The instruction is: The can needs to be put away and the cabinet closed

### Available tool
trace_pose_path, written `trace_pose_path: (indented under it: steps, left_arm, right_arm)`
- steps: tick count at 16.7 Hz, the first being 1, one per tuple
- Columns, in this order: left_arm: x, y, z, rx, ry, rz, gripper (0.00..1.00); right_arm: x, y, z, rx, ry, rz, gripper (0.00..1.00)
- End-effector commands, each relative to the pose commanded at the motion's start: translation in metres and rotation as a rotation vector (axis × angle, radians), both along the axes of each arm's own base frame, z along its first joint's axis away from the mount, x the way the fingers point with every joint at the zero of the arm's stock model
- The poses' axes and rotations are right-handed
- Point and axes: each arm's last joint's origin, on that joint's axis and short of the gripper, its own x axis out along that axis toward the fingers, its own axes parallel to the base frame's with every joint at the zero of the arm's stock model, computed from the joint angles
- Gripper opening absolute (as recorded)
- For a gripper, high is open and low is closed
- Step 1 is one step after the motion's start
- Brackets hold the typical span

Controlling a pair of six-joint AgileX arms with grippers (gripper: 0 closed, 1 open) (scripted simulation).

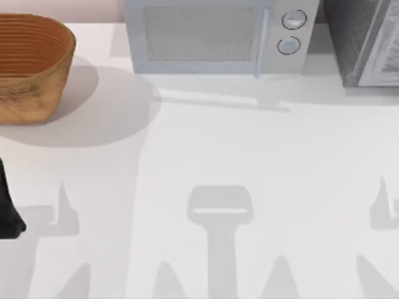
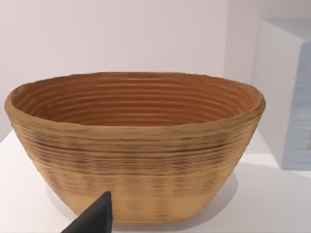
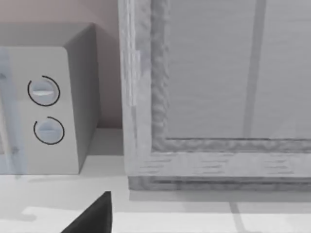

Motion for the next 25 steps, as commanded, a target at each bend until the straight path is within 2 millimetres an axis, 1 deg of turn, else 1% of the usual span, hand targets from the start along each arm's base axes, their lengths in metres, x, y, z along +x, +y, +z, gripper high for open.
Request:
trace_pose_path:
  steps: [3, 5, 7, 9, 13, 16, 18, 21, 25]
  left_arm:
    - [0.000, 0.000, 0.000, 0.000, 0.000, 0.000, 1.00]
    - [0.000, 0.000, 0.000, 0.000, 0.000, 0.000, 1.00]
    - [0.000, 0.000, 0.000, 0.000, 0.000, 0.000, 1.00]
    - [0.000, 0.000, 0.000, 0.000, 0.000, 0.000, 1.00]
    - [0.000, 0.000, 0.000, 0.000, 0.000, 0.000, 1.00]
    - [0.000, 0.000, 0.000, 0.000, 0.000, 0.000, 1.00]
    - [0.000, 0.000, 0.000, 0.000, 0.000, 0.000, 1.00]
    - [0.000, 0.000, 0.000, 0.000, 0.000, 0.000, 1.00]
    - [0.000, 0.000, 0.000, 0.000, 0.000, 0.000, 1.00]
  right_arm:
    - [0.012, -0.013, 0.012, -0.001, -0.004, -0.001, 1.00]
    - [0.022, -0.027, 0.020, -0.003, -0.006, -0.002, 1.00]
    - [0.033, -0.044, 0.026, -0.004, -0.006, -0.002, 1.00]
    - [0.043, -0.067, 0.028, -0.005, -0.006, -0.002, 1.00]
    - [0.054, -0.118, 0.021, -0.005, -0.002, -0.001, 1.00]
    - [0.052, -0.155, 0.008, -0.003, 0.001, 0.000, 1.00]
    - [0.047, -0.174, -0.001, -0.001, 0.003, 0.001, 1.00]
    - [0.041, -0.190, -0.010, 0.000, 0.004, 0.002, 1.00]
    - [0.040, -0.192, -0.012, 0.000, 0.004, 0.002, 1.00]
